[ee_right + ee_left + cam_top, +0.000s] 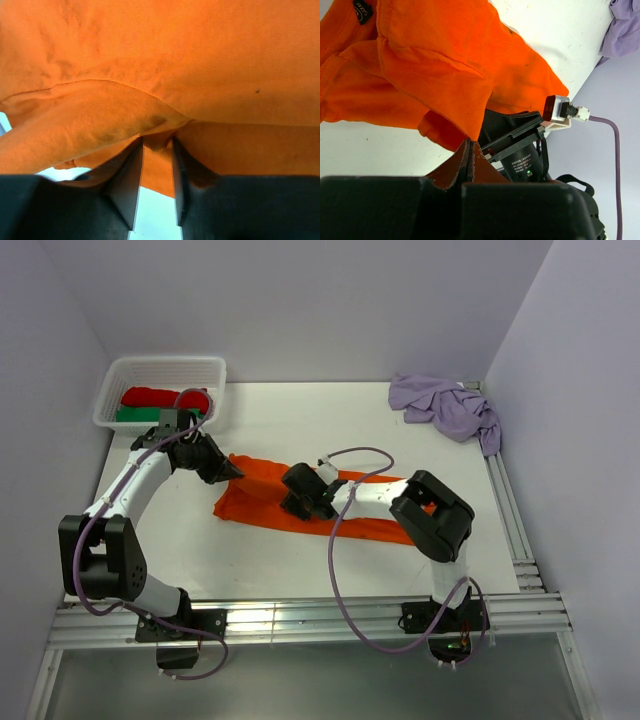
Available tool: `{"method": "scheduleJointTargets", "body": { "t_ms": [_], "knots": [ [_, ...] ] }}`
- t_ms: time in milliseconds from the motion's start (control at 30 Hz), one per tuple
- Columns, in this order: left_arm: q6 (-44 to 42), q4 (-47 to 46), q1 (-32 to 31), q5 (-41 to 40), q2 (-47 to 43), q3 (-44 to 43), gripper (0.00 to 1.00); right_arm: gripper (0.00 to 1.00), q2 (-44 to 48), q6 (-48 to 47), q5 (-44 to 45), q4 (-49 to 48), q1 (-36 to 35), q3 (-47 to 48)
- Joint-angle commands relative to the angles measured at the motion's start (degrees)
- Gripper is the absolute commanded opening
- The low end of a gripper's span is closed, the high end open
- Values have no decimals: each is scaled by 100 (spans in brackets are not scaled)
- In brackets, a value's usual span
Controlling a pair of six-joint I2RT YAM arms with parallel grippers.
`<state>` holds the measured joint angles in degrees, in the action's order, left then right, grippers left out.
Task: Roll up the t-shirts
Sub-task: Fold the tshirt
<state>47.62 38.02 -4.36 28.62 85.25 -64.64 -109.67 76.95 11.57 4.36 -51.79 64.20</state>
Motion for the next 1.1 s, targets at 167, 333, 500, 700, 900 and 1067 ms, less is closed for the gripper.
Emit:
{"method": "scheduleJointTargets", "body": {
  "t_ms": [167, 333, 500, 700, 900, 1067],
  "knots": [
    [-86, -49, 5, -6, -26, -189, 0, 20, -72, -66, 275, 170, -42, 286],
    [-86, -58, 5, -23, -35, -154, 0, 0, -2, -118, 249, 214, -33, 320],
    [-86, -75, 5, -58, -26, -180, 0, 0, 15, -338, 188, 574, -33, 584],
    [-130, -84, 5, -208, -53, -119, 0, 0, -133, -769, -58, 1724, -15, 1383],
    [-138, -190, 5, -304, -140, 127, 0, 0, 94, -989, -357, 2156, 46, 1437],
    [-165, -269, 5, -375, -158, 268, 0, 0, 226, -1094, -629, 2394, 151, 1323]
  ]
}}
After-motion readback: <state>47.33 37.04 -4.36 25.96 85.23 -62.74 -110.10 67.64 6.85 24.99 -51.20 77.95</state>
